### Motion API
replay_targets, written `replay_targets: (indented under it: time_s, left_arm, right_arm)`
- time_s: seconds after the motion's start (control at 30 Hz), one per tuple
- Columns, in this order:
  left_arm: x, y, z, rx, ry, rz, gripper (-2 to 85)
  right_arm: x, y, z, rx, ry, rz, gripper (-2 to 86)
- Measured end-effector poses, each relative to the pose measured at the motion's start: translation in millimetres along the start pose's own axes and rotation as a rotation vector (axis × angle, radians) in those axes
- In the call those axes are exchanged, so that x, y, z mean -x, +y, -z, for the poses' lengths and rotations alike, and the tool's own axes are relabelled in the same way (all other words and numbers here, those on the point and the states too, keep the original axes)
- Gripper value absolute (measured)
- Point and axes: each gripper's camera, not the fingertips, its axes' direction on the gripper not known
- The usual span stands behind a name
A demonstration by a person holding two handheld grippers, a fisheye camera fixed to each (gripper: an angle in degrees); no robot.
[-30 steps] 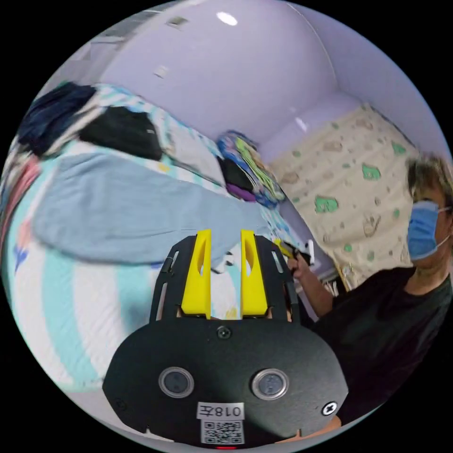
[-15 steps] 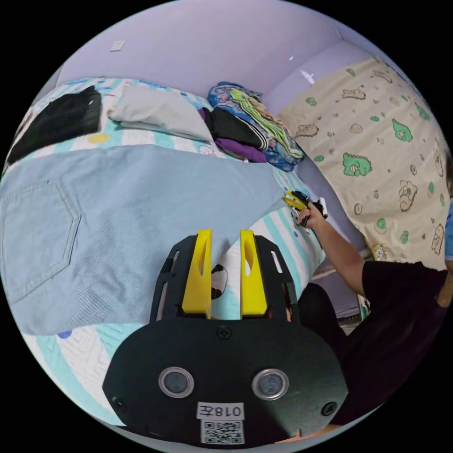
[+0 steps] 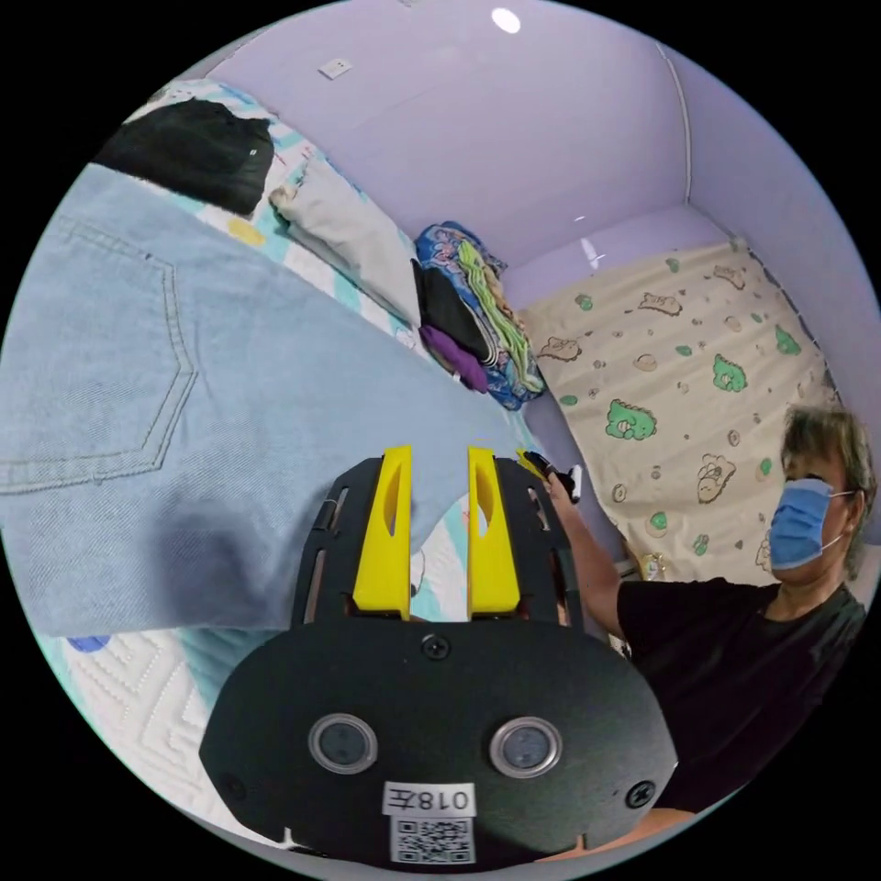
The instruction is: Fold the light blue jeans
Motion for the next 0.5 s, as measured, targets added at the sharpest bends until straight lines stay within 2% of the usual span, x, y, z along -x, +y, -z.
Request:
replay_targets:
  time_s: [0.13, 0.23, 0.33, 0.43, 0.5]
  left_arm:
    - [19, 9, -5, 0.031, 0.035, 0.068, 9.9]
    - [6, 14, 5, 0.004, 0.031, -0.002, 9.9]
    - [1, 19, 10, -0.031, 0.044, -0.043, 9.7]
    - [16, 25, 3, -0.022, 0.043, 0.017, 9.8]
    - [29, 34, 0, -0.011, 0.042, 0.074, 9.8]
  right_arm:
    - [-23, 12, 7, -0.029, -0.117, -0.087, 6.6]
    - [-24, 29, 32, -0.113, -0.068, -0.088, 8.7]
    - [-33, 36, 22, -0.043, -0.08, -0.116, 10.2]
    - [-31, 41, 11, -0.07, -0.169, -0.136, 10.9]
    - [-21, 40, 2, -0.062, -0.146, -0.135, 11.1]
